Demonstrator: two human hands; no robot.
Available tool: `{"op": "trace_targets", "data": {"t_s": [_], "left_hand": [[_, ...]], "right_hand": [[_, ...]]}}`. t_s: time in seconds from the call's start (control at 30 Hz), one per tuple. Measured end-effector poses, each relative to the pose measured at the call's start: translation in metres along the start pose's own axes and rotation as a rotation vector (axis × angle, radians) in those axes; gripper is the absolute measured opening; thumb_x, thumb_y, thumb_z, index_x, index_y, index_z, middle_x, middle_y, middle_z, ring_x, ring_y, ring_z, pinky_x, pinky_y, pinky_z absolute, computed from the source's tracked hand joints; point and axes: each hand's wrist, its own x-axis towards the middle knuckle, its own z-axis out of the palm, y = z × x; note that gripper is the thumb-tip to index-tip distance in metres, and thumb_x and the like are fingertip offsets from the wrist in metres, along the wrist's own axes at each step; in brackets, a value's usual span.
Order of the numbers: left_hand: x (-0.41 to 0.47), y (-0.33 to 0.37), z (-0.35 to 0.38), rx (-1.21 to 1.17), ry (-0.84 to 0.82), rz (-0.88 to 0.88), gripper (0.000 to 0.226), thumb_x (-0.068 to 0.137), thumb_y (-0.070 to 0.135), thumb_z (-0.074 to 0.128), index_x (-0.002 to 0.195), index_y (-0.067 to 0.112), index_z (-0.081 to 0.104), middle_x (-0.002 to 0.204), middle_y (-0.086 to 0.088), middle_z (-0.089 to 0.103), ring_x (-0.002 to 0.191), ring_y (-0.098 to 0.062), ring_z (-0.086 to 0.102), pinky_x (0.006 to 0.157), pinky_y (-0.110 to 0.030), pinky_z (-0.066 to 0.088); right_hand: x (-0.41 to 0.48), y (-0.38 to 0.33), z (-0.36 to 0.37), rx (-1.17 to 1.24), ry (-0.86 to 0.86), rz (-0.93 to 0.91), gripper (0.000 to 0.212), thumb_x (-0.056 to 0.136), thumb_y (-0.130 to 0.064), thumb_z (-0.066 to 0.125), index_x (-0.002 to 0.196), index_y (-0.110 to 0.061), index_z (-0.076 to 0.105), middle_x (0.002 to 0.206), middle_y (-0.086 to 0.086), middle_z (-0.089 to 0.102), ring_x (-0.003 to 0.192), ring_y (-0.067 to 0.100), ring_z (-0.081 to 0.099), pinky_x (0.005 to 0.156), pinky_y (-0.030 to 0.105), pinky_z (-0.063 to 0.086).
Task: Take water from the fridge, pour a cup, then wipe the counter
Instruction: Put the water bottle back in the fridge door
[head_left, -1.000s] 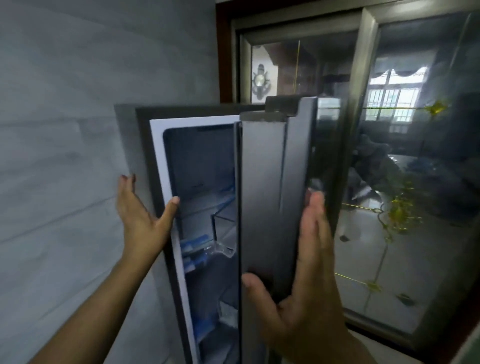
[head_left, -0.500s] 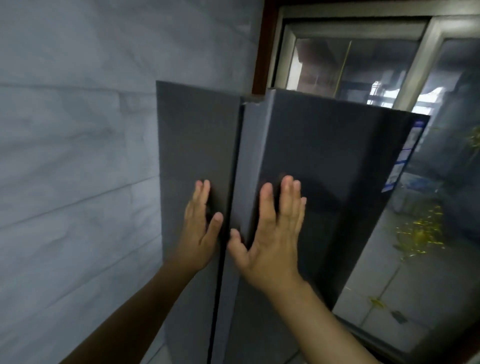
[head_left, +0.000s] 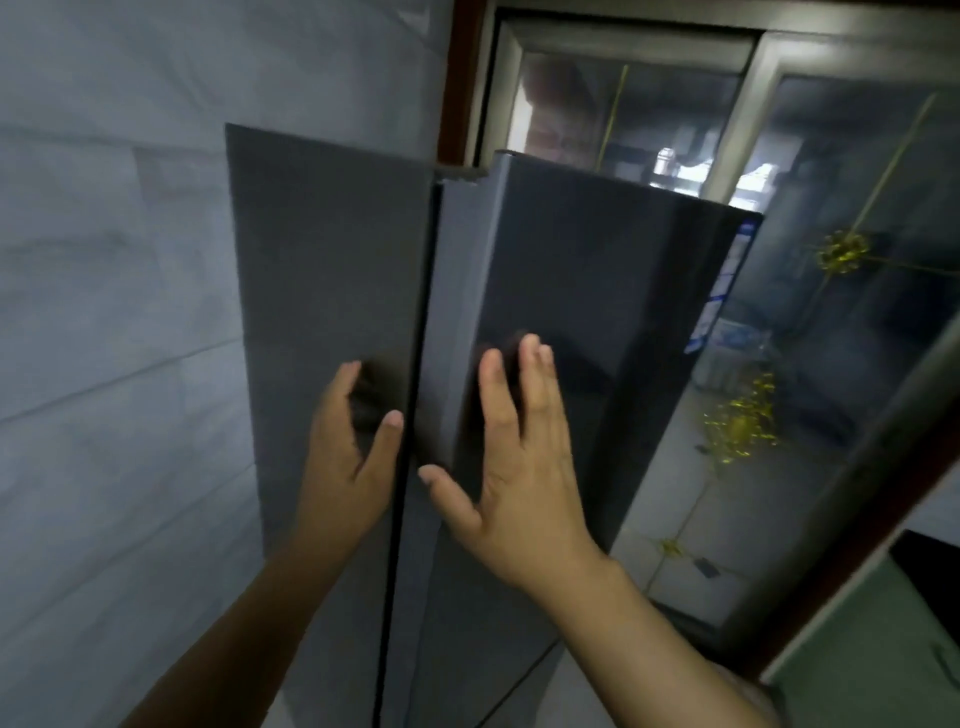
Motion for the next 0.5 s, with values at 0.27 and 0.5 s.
{"op": "trace_targets", "data": {"t_s": [0.27, 0.5], "left_hand": [[-0.094, 0.107, 0.019, 0.037, 0.06, 0.168, 0.032, 0.086, 0.038, 0.069, 0.11, 0.042, 0.049, 0.105, 0.011, 0.057, 0.099, 0.0, 0.057, 0.085, -0.018, 0.046], [-0.181, 0.141, 0.122, 0.439, -0.684, 0.326, 0.033, 0.088, 0.05, 0.06, 0.116, 0.037, 0.048, 0.111, 0.018, 0.047, 0.108, -0.006, 0.048, 0.089, -0.023, 0.044]], "right_hand": [[-0.085, 0.034, -0.093, -0.093, -0.491, 0.41, 0.07, 0.091, -0.05, 0.058, 0.151, -0.032, 0.026, 0.147, 0.0, 0.04, 0.137, 0.02, 0.032, 0.119, 0.037, 0.023], [-0.195, 0.064, -0.2, -0.296, -0.719, 0.751, 0.059, 0.09, -0.054, 0.056, 0.141, -0.03, 0.038, 0.14, 0.003, 0.049, 0.131, 0.029, 0.042, 0.112, 0.04, 0.028]]}}
